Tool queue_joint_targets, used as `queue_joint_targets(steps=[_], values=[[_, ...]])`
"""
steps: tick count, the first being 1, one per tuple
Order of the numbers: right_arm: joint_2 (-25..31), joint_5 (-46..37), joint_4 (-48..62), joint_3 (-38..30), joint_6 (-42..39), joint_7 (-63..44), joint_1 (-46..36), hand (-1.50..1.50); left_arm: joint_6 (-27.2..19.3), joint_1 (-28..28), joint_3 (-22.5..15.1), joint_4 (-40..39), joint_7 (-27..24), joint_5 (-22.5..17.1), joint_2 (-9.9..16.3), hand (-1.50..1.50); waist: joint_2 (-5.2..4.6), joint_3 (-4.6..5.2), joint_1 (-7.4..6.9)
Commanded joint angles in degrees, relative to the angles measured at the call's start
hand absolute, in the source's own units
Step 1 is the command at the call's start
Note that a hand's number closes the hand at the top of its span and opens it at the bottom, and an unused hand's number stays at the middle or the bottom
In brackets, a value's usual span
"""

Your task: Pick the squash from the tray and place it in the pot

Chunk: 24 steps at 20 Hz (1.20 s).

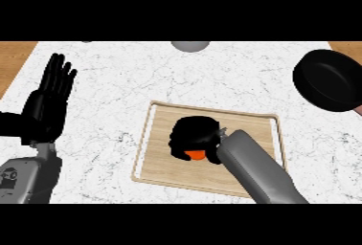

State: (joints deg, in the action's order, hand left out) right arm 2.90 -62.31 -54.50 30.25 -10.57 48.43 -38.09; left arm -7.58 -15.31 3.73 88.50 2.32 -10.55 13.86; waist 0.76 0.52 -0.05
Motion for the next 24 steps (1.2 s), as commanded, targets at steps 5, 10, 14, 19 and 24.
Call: queue_joint_targets(steps=[5,10,14,19,24], values=[[-0.25,1.83,1.90,-18.63,3.78,-25.40,-3.38,1.50,0.63,-0.02,0.52,-0.89,-1.05,-0.29,-0.13,0.00,-1.23,-0.41,0.71],[1.75,1.01,4.32,-29.73,9.36,-46.96,-7.15,1.50,0.06,0.17,0.68,-0.43,-1.20,0.68,0.53,0.00,-1.34,-0.24,1.08],[2.89,-4.01,4.34,-34.94,17.45,-65.19,-13.12,1.50,0.19,-0.09,0.24,-0.69,-0.64,0.28,-0.10,0.00,-1.36,-0.06,-0.49],[4.85,-14.06,5.58,-37.60,25.17,-87.22,-21.29,1.50,0.03,-1.99,-1.14,-0.63,0.13,1.08,-0.54,0.00,-1.61,-0.19,-1.94],[8.58,-25.91,9.96,-37.67,28.90,-104.25,-28.47,1.50,-0.19,-2.70,-1.87,-0.87,0.11,1.16,-1.66,0.00,-1.84,-0.32,-2.85]])
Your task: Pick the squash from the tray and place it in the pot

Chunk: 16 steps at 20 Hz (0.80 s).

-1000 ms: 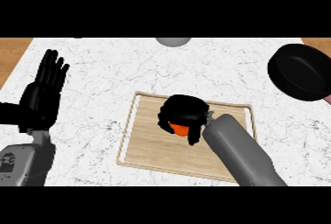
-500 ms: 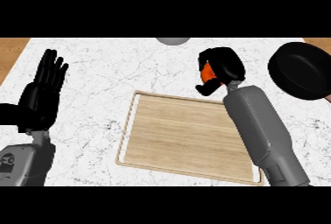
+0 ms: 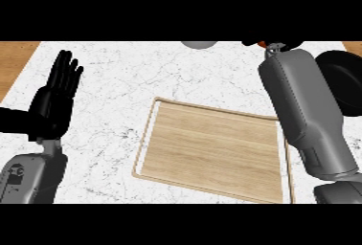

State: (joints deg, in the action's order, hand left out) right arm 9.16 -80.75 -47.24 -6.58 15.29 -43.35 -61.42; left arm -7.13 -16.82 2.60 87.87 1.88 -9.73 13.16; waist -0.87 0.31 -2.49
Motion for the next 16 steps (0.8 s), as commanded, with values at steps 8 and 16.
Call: queue_joint_targets(steps=[8,16], values=[[4.01,-12.06,10.02,-3.11,2.13,-21.61,-9.65,1.50,-0.23,0.29,0.10,-1.06,0.08,0.30,-1.08,0.00,0.54,-0.27,1.30],[13.14,-5.94,7.80,-8.18,5.89,-11.38,0.00,1.50,-3.40,-0.32,-0.54,0.06,1.96,2.78,-2.56,0.00,0.86,-0.33,2.41]])
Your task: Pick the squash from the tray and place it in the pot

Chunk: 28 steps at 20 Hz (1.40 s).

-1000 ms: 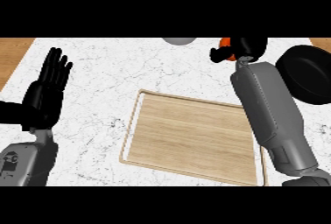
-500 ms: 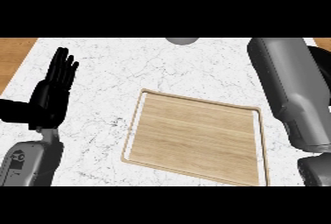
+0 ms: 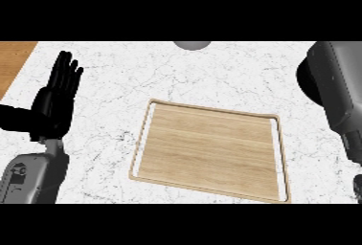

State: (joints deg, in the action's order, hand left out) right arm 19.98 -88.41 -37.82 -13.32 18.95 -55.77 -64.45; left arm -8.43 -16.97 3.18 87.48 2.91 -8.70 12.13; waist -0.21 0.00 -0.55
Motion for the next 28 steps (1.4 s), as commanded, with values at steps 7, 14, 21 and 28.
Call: queue_joint_targets(steps=[7,14,21,28], values=[[8.77,9.93,-4.18,-5.75,5.15,12.81,12.51,1.50,1.16,5.43,0.27,3.22,-2.21,0.14,-0.88,0.00,0.18,-0.03,0.34],[12.24,15.05,-0.27,-8.65,10.29,20.55,17.00,1.50,1.37,1.29,2.04,1.77,0.91,-0.22,0.27,0.00,0.07,-0.03,0.27],[15.51,19.07,14.86,-12.70,8.11,25.95,12.27,1.50,3.26,0.05,1.87,0.11,-1.12,-0.16,0.45,0.00,-0.39,-0.08,-0.64],[15.18,30.98,19.30,-21.10,7.18,38.93,13.42,-1.50,2.69,-0.74,2.25,1.00,0.88,-0.09,0.75,0.00,-0.67,-0.18,-1.41]])
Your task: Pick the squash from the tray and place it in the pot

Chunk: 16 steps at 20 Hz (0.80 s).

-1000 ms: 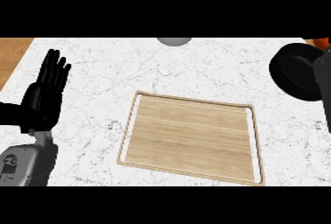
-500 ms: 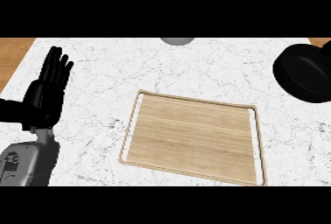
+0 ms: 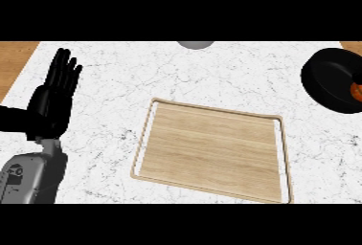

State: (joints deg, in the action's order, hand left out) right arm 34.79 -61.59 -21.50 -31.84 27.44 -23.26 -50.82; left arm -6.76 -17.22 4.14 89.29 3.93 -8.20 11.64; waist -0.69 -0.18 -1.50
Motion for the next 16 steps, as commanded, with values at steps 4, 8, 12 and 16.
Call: queue_joint_targets(steps=[4,8,12,16], values=[[0.02,6.55,2.41,-3.36,1.90,14.95,0.87,-1.50,0.50,-1.44,1.40,-1.58,0.53,-0.16,0.98,0.00,-0.02,0.02,-0.09],[-0.68,11.60,-0.99,-6.73,5.14,19.09,-0.93,-1.50,1.08,0.47,0.59,-2.81,-2.30,-0.12,-0.67,0.00,0.21,0.07,0.41],[-1.65,16.24,-1.02,-10.54,9.00,19.36,-3.48,-1.50,0.29,-1.03,0.16,-3.31,-1.46,0.67,-1.05,0.00,0.11,0.06,0.20],[-0.18,23.45,-3.76,-15.60,8.65,23.88,-1.69,-1.50,1.33,-0.25,1.83,-2.24,-2.00,-0.72,-0.07,0.00,0.40,0.09,0.81]])
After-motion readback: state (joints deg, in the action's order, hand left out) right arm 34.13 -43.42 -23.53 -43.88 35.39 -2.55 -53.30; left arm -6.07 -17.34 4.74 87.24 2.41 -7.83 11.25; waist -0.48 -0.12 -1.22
